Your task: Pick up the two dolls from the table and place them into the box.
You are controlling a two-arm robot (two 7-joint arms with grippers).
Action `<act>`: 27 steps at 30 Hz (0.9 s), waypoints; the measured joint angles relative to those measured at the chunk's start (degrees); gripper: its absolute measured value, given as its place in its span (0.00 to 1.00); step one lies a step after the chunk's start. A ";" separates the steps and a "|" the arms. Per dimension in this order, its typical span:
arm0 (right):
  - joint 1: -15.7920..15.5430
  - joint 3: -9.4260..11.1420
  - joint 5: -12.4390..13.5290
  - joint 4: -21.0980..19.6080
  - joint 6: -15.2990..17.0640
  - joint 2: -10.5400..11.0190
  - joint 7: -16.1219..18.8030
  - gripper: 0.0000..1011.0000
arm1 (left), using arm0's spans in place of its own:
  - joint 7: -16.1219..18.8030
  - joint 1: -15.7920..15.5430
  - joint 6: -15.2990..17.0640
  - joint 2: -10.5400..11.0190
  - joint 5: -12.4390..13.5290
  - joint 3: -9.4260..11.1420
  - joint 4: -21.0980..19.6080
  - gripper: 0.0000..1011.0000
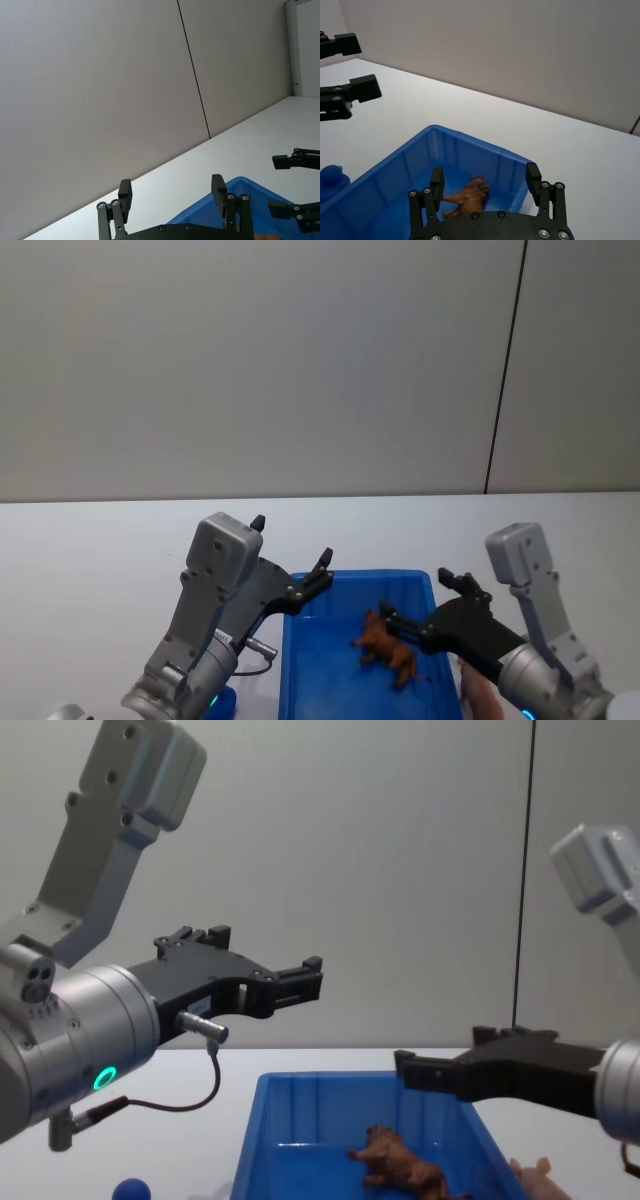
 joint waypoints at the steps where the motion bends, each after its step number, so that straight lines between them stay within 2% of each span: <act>1: -0.17 0.03 -0.01 -0.13 0.00 0.07 -0.26 0.99 | 0.00 0.00 0.00 0.00 0.00 0.00 0.00 0.99; 13: -5.07 1.40 0.66 -5.30 0.10 3.41 -5.07 0.99 | 0.00 0.00 0.00 0.00 0.00 0.00 0.00 0.99; 27: -11.21 3.32 2.13 -8.25 -1.72 7.86 -8.07 0.99 | 0.00 0.00 0.00 0.00 0.00 0.00 0.00 0.99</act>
